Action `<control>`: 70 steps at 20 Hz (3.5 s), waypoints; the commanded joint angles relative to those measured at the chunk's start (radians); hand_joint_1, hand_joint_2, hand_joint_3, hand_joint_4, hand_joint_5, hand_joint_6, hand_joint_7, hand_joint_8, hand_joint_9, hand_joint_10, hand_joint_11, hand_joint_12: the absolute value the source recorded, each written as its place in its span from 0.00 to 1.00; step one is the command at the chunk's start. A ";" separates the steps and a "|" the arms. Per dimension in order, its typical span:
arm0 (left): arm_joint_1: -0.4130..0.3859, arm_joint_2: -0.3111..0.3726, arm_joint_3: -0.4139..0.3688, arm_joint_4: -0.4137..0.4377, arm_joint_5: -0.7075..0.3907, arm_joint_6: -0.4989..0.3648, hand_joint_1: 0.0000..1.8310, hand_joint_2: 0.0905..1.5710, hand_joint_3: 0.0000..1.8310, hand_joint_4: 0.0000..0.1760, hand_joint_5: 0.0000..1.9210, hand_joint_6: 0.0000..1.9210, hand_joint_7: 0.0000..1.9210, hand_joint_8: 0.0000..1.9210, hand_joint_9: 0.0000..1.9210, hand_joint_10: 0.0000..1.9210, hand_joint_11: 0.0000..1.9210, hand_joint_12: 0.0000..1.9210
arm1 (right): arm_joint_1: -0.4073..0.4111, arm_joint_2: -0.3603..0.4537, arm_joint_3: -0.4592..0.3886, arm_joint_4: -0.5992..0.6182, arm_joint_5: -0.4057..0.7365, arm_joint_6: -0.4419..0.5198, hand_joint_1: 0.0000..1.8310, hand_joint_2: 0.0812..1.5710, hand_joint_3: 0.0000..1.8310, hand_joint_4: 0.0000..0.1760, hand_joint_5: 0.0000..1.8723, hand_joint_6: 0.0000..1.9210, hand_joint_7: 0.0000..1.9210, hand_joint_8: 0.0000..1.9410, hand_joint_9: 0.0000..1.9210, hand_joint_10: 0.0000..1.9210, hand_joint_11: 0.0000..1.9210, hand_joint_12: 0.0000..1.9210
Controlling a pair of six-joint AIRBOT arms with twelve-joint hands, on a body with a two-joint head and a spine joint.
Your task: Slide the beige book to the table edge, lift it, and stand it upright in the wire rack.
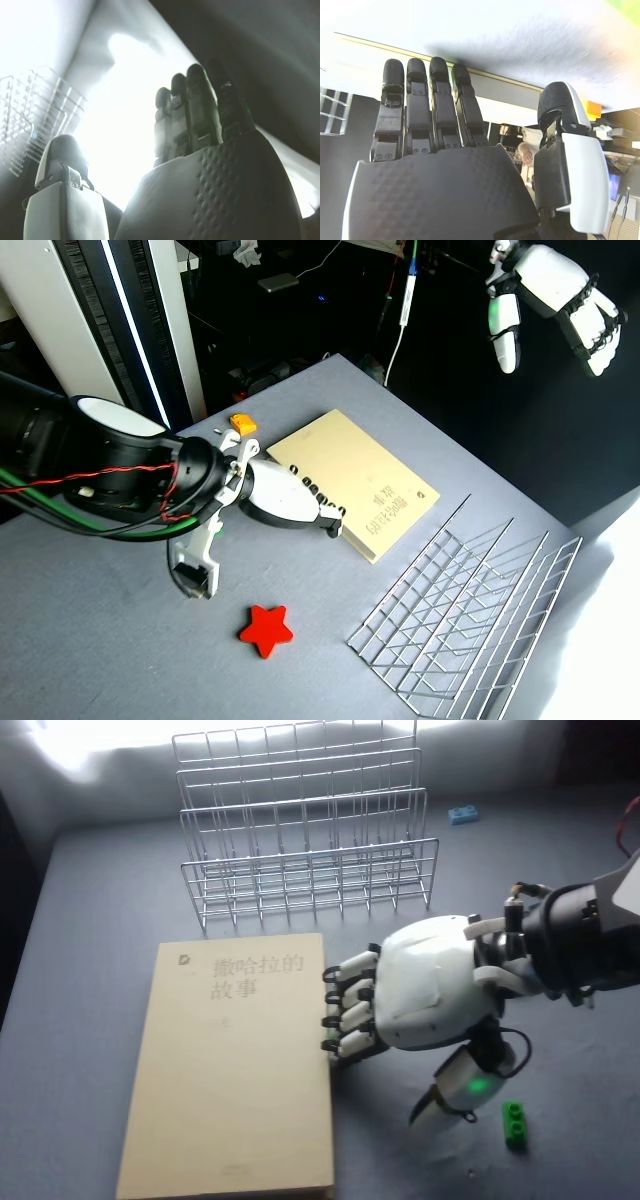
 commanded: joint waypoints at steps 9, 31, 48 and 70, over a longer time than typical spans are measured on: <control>-0.009 0.023 -0.079 -0.450 0.227 0.155 0.19 0.67 0.00 0.00 0.15 0.00 0.15 0.00 0.14 0.00 0.00 0.33 | 0.015 -0.055 0.000 0.032 -0.121 0.023 0.08 0.71 0.00 0.00 0.14 0.00 0.15 0.00 0.14 0.00 0.00 0.41; 0.188 -0.074 -0.089 -0.310 0.049 -0.778 0.27 0.64 0.00 0.00 0.15 0.00 0.16 0.00 0.16 0.00 0.00 0.42 | 0.038 -0.193 0.035 0.032 -0.182 0.038 0.12 0.71 0.00 0.00 0.16 0.01 0.16 0.00 0.15 0.00 0.00 0.38; 0.276 -0.132 0.106 -0.199 -0.220 -1.139 0.36 0.61 0.00 0.00 0.15 0.00 0.16 0.00 0.17 0.00 0.00 0.42 | 0.043 -0.280 0.122 0.033 -0.207 0.017 0.10 0.72 0.00 0.00 0.16 0.01 0.17 0.00 0.15 0.00 0.00 0.41; 0.282 -0.140 0.140 -0.168 -0.230 -1.165 0.36 0.61 0.00 0.00 0.13 0.00 0.15 0.00 0.15 0.00 0.00 0.38 | 0.054 -0.366 0.160 0.033 -0.245 0.024 0.12 0.72 0.00 0.00 0.17 0.00 0.17 0.00 0.16 0.00 0.00 0.43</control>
